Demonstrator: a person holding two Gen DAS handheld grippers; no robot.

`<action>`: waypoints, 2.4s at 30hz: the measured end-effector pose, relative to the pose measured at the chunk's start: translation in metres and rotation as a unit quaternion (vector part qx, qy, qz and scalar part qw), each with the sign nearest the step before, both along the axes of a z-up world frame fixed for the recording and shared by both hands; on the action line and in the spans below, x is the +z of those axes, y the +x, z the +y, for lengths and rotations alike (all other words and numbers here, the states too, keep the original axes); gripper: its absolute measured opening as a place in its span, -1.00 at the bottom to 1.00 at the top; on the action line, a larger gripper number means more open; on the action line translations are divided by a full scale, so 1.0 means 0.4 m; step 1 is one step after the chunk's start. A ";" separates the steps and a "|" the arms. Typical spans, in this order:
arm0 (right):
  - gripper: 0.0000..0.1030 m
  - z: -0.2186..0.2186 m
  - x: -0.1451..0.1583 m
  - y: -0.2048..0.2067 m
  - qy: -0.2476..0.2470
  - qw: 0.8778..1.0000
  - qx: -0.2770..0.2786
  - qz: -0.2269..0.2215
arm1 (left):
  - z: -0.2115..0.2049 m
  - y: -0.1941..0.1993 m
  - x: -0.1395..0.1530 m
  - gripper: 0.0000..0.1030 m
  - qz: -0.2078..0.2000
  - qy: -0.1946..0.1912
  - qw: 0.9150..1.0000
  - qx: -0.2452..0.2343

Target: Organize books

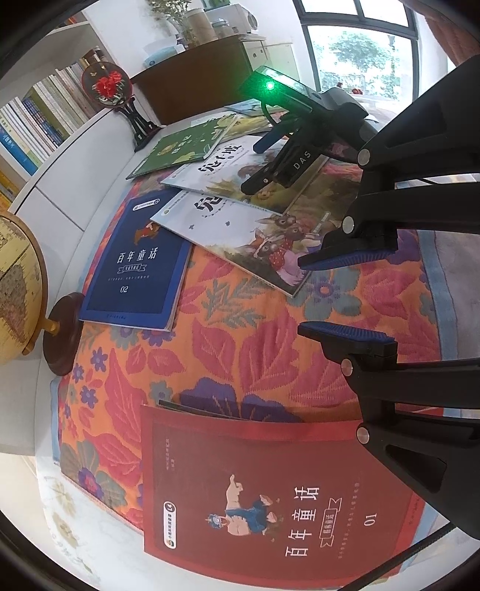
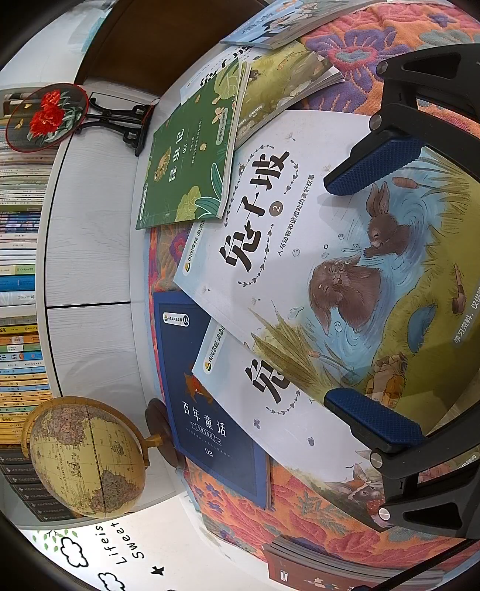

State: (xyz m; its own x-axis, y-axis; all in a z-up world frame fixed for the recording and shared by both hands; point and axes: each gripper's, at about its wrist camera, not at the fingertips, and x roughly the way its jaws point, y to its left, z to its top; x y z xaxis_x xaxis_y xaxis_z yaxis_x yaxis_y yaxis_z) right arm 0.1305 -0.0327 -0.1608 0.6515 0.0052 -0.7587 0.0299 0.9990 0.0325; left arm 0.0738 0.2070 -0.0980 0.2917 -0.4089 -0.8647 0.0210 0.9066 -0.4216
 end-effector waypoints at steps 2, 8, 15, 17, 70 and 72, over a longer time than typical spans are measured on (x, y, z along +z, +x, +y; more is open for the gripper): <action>1.00 -0.001 0.000 0.000 0.000 1.000 0.000 0.000 | -0.007 0.003 -0.003 -0.50 0.002 0.000 1.000 -0.001; 1.00 -0.001 -0.001 0.000 0.000 1.000 0.000 0.000 | -0.031 0.015 -0.011 -0.50 0.006 0.001 1.000 -0.009; 1.00 -0.002 -0.001 0.000 0.000 1.000 0.000 0.000 | -0.056 0.032 -0.014 -0.50 0.007 0.000 1.000 -0.016; 1.00 -0.002 -0.001 0.000 0.000 1.000 0.000 0.000 | -0.059 0.035 -0.014 -0.50 0.006 -0.001 1.000 -0.018; 0.92 -0.400 -0.010 -0.060 0.311 0.936 0.046 0.157 | -0.410 0.220 -0.094 -0.38 0.015 0.031 0.984 -0.175; 0.93 -0.430 -0.023 -0.063 0.351 0.923 0.047 0.149 | -0.438 0.228 -0.092 -0.40 0.006 0.047 0.982 -0.183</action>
State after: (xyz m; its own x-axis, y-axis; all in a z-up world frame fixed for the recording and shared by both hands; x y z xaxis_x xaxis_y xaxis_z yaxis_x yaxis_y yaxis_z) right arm 0.1054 -0.2049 -0.1701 0.3864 0.6092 -0.6925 0.0570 0.7336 0.6771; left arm 0.1648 0.0317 -0.1350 0.1287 -0.4026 -0.9063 0.3487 0.8739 -0.3387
